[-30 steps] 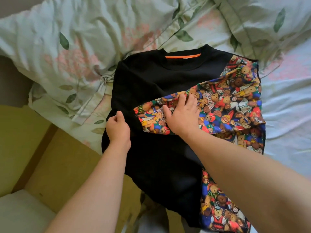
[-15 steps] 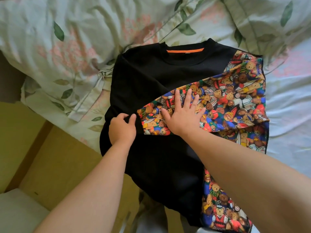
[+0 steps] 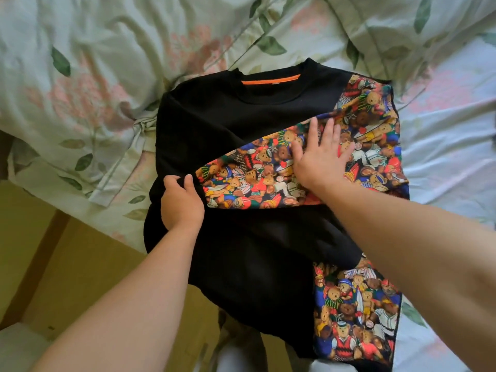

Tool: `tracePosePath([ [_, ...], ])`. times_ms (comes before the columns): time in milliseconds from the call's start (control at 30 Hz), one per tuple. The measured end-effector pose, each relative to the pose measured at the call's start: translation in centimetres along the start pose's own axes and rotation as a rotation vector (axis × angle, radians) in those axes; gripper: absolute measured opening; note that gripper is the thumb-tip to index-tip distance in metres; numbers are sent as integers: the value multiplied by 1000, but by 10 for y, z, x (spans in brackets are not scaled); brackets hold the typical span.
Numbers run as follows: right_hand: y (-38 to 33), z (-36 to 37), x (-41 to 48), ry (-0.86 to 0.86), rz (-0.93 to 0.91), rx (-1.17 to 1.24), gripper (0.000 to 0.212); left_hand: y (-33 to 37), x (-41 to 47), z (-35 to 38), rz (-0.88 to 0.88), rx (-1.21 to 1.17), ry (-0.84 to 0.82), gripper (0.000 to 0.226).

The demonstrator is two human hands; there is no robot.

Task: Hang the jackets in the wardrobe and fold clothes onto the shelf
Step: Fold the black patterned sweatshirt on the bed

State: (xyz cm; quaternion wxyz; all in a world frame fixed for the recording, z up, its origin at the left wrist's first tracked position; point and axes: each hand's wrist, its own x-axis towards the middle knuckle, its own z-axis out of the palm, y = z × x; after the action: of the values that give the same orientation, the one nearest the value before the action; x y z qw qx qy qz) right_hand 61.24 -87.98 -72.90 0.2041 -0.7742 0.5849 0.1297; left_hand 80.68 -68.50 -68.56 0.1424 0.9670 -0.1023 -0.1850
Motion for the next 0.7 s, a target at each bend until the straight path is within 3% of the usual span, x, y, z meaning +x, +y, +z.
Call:
tracePosePath([
  [133, 37, -17, 25, 54, 52, -22, 71, 21, 4, 2, 76, 117, 95, 35],
  [233, 52, -27, 36, 83, 77, -25, 71, 35, 6, 4, 322, 230, 212, 38],
  [300, 59, -32, 41, 92, 72, -45, 72, 42, 6, 11, 497, 302, 147, 44],
  [400, 68, -35, 49, 82, 54, -64, 73, 58, -2, 10, 512, 440, -32, 52],
  [500, 79, -34, 57, 93, 54, -38, 76, 70, -11, 5, 627, 660, -47, 35],
  [600, 87, -32, 65, 96, 85, 13, 81, 74, 0, 4, 521, 530, -77, 30],
  [700, 89, -26, 69, 90, 89, 22, 82, 59, 21, 15, 535, 503, 1, 50],
])
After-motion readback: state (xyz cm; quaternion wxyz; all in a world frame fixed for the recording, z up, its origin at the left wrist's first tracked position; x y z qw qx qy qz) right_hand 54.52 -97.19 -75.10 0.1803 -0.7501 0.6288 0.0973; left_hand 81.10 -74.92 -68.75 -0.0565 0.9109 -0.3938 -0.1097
